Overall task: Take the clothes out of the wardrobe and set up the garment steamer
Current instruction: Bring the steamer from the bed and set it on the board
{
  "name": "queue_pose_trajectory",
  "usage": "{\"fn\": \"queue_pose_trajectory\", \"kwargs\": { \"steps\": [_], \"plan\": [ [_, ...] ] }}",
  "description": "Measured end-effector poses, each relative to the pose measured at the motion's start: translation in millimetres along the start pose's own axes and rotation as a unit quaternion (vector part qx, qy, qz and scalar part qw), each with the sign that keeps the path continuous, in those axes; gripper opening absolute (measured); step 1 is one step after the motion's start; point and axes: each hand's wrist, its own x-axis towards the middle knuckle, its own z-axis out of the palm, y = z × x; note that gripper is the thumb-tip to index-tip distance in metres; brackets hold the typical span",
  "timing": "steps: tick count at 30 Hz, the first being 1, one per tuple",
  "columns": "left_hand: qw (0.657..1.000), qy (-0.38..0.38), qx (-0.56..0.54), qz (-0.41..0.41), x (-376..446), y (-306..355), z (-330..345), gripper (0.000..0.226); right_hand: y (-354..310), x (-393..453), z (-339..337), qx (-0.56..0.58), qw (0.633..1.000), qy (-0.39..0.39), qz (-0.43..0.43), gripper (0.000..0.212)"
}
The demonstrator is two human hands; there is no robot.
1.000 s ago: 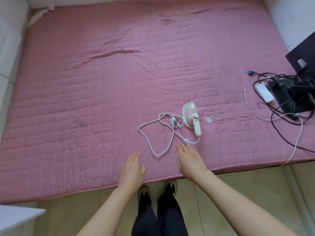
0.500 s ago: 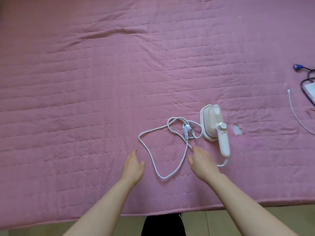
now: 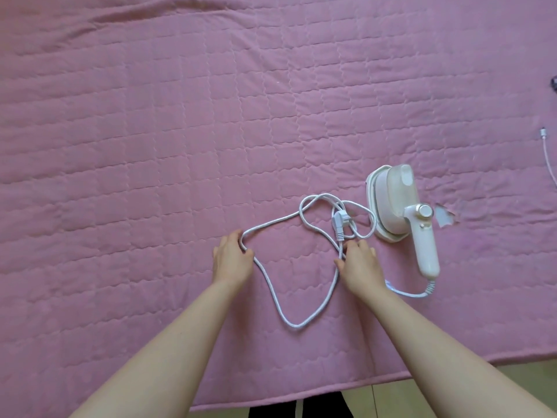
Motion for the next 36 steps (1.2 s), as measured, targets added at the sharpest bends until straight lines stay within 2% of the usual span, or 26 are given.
{"fn": "queue_pose_trajectory", "kwargs": {
  "steps": [6, 10, 15, 18, 20, 22, 26, 29, 33, 36],
  "plan": [
    [0.997, -0.037, -0.059, 0.034, -15, -1, 6, 0.007, 2, -6, -1, 0.053, 0.996, 0.073, -0.010, 0.022],
    [0.995, -0.062, -0.061, 0.045, -37, -11, 14, 0.009, 9, -14, -12, 0.140, 0.982, 0.107, -0.067, 0.017],
    [0.994, -0.078, -0.026, 0.066, -55, -16, 23, 0.014, 3, 2, -53, 0.186, 0.956, 0.141, -0.176, 0.018],
    [0.994, -0.088, -0.038, 0.051, -55, -10, 29, 0.014, -4, 27, -76, 0.175, 0.964, 0.132, -0.154, 0.017],
    [0.990, -0.109, -0.094, -0.001, -55, -3, 33, 0.019, -6, 44, -82, 0.168, 0.972, 0.110, -0.123, 0.022],
    [0.976, -0.139, -0.161, -0.045, -56, 4, 41, 0.019, -5, 59, -82, 0.180, 0.973, 0.097, -0.111, 0.025],
    [0.963, -0.184, -0.186, -0.063, -61, 16, 61, 0.023, 0, 81, -79, 0.201, 0.972, 0.079, -0.093, 0.023],
    [0.942, -0.198, -0.252, -0.102, -62, 33, 70, 0.025, 1, 91, -77, 0.197, 0.974, 0.063, -0.095, 0.018],
    [0.905, -0.204, -0.346, -0.140, -64, 57, 85, 0.013, 2, 95, -76, 0.145, 0.983, 0.042, -0.104, 0.028],
    [0.858, -0.196, -0.440, -0.176, -64, 71, 98, 0.035, 5, 92, -71, 0.112, 0.987, 0.029, -0.108, 0.027]
  ]
}}
